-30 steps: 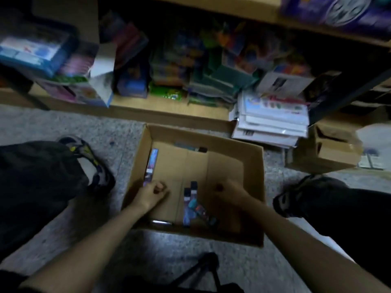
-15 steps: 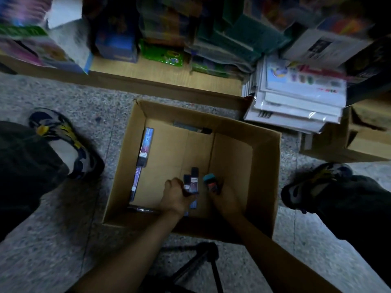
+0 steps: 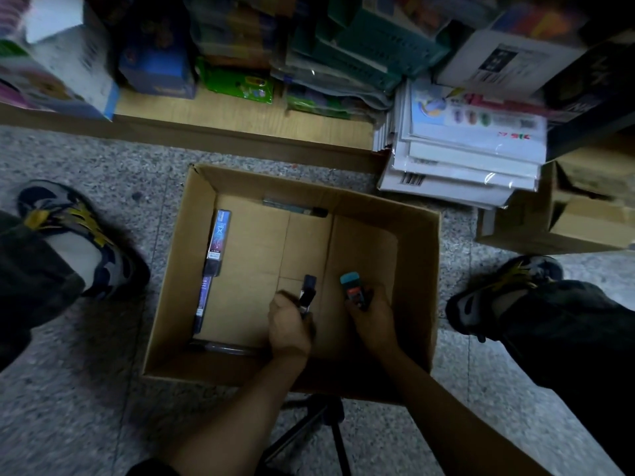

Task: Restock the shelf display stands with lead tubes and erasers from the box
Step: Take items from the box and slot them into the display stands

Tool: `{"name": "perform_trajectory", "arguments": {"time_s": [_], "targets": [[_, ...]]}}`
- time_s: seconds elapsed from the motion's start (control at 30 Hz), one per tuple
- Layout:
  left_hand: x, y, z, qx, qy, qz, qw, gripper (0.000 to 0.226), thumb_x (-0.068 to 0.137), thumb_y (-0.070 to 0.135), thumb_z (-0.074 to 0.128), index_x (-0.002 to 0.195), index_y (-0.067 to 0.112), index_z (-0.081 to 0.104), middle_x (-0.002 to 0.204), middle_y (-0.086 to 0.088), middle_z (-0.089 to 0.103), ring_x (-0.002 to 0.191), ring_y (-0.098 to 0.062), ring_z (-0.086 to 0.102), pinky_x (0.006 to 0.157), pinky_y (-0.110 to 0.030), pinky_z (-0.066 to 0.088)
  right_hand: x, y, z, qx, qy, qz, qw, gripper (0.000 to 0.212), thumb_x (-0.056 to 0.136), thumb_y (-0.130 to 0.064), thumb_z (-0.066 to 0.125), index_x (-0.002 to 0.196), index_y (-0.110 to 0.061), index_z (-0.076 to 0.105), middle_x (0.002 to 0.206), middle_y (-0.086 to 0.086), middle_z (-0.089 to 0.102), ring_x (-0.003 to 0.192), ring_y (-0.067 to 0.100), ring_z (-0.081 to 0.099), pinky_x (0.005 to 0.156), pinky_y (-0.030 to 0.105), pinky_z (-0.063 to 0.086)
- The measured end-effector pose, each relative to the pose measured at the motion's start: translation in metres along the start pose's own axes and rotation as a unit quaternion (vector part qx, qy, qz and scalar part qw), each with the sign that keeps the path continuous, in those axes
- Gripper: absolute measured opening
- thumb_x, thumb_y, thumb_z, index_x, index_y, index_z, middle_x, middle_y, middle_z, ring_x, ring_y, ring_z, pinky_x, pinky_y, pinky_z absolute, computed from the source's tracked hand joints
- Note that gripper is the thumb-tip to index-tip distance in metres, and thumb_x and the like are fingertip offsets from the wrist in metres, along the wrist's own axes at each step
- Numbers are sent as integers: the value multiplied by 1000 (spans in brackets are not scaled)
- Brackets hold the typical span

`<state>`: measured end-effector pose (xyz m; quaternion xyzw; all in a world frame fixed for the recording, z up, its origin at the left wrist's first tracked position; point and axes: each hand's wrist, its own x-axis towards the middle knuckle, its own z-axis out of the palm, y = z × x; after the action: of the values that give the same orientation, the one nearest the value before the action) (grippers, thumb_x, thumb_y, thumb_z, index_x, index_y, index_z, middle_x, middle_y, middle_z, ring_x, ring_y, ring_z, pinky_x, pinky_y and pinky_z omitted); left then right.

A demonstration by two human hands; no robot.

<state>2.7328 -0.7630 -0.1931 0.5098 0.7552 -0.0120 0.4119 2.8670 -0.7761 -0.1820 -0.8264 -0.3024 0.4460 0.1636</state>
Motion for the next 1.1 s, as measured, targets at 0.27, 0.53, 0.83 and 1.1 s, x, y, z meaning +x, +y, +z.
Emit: {"name": "perform_trajectory", "arguments": {"time_s": [0.27,0.53,0.83,1.1], "targets": [[10,-2,-4,-8,-68,18,997,39,87,15,63,119,0,48,125,-20,48,110,-33,52,90,-34,39,-1,-4,-2,6,14,-9,1000,31,88,-17,64,111,-7,47,114,14,61,104,29,58,82,33,45],[7,15,-35,-234,-161,29,958,29,94,15,53,117,-2,52,109,-17,61,97,-24,57,76,-24,41,-8,-33,-22,170,-72,15,983,24,83,-13,68,98,-18,50,107,6,63,92,16,62,80,33,53],[-36,76,-128,-429,-228,107,868,11,95,23,51,99,15,57,69,4,69,61,-7,65,52,-22,51,-49,-114,-74,296,-86,-131,942,19,79,-3,71,89,-5,55,68,-1,69,59,5,66,55,19,51],[-85,106,-217,-379,-209,289,854,8,80,17,68,83,15,61,52,8,58,45,-2,46,44,-15,37,-114,-194,-117,368,-123,-221,895,19,83,-7,68,98,-4,56,79,9,72,67,16,69,65,28,58]]}}
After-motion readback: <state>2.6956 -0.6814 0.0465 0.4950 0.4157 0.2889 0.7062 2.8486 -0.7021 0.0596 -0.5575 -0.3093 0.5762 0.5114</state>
